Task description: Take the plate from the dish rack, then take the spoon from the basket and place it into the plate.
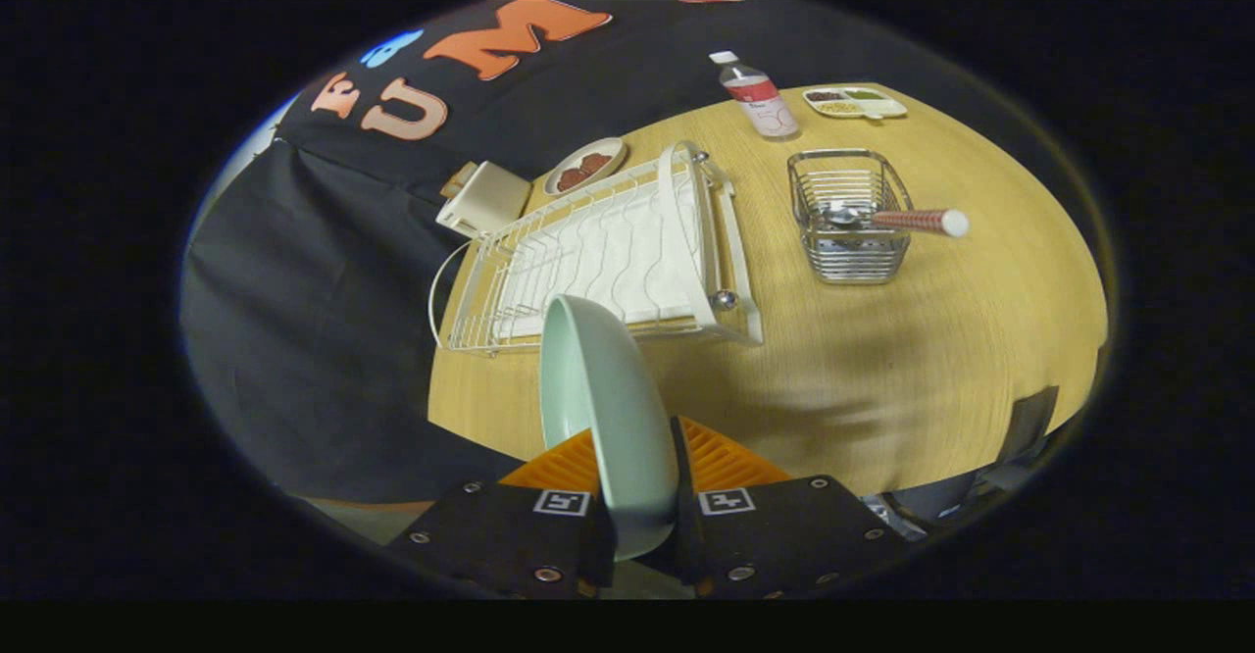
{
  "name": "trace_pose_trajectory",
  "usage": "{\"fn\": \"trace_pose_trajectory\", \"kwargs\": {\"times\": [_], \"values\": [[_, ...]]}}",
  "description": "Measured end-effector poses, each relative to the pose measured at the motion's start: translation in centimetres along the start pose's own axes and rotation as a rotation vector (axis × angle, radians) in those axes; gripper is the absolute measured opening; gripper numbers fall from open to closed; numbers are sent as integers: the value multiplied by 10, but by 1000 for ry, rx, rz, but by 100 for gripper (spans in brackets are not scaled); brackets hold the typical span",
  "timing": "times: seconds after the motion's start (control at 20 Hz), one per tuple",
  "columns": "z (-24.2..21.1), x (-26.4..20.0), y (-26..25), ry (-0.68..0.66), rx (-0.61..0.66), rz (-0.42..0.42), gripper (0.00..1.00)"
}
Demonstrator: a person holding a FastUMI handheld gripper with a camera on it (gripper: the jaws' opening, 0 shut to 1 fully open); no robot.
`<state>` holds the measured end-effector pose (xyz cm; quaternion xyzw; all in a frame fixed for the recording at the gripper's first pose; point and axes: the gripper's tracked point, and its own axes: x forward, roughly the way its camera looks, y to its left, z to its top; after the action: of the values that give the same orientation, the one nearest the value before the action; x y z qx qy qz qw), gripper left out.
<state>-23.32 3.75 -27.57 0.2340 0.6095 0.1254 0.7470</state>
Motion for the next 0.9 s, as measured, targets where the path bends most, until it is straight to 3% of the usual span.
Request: {"fn": "trace_pose_trajectory", "kwargs": {"times": [0.7,0.9], "values": [[-38,57,-26,19,98,67,27],[-29,68,-13,-17,175,146,30]]}}
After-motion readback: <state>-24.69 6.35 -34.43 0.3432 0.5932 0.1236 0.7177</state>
